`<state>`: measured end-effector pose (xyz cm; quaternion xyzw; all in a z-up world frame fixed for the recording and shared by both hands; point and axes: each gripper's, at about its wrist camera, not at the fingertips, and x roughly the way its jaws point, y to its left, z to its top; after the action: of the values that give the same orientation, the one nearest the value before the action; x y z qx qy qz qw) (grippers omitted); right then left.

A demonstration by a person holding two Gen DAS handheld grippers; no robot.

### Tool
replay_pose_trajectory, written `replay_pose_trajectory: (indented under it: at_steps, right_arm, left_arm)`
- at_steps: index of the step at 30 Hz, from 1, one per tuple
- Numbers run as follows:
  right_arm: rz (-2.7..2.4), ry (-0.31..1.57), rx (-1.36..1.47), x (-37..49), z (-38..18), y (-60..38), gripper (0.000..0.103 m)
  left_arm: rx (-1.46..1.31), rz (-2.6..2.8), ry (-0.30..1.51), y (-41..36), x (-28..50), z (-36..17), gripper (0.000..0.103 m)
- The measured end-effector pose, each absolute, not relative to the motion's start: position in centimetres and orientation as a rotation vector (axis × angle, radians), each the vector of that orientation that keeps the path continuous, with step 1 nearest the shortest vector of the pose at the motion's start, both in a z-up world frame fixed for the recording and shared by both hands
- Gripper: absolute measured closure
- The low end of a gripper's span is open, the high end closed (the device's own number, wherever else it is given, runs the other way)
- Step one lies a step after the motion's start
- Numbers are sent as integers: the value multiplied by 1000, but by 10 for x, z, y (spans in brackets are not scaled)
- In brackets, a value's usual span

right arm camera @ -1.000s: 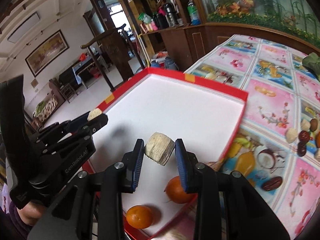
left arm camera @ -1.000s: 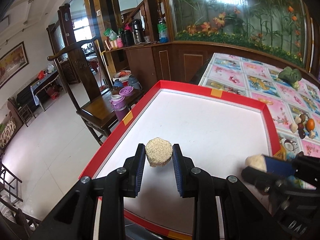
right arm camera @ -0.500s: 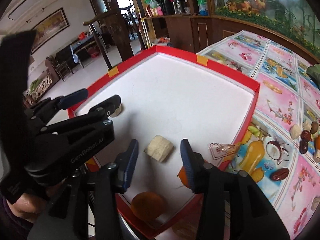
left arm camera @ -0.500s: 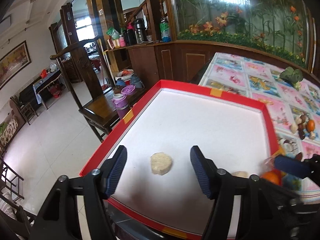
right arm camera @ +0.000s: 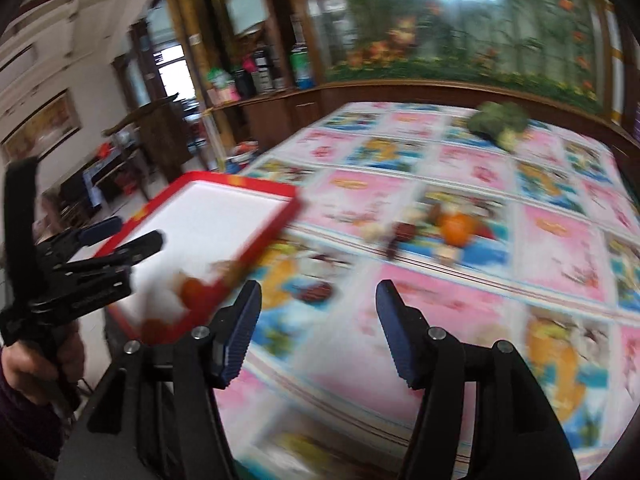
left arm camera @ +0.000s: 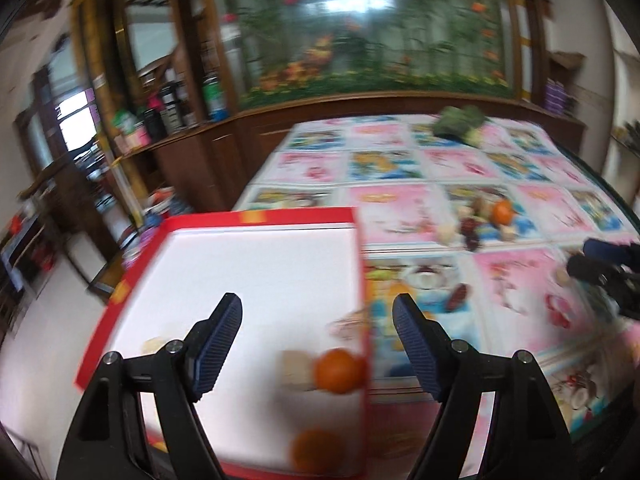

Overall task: Organize fruits
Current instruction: 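Grasp a red date with the left tool while the right tool grasps a round beige biscuit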

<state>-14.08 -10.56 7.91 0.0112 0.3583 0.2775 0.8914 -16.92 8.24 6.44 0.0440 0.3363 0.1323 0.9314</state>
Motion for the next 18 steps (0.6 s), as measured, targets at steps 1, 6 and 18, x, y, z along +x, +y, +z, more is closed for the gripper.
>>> replay_pose_trajectory:
  at_steps: [1,6,18]
  right_arm:
    - [525,753,27,-136,76,-121,42]
    - [399,860,4,-109,57,-153,42]
    - [369,955,-71,-95,32,-145,73]
  left_arm:
    - [100,254,696,77,-167,64,25]
    - [113,185,760,55,-147,57,25]
    - [109,111,892,39,-116,38,25]
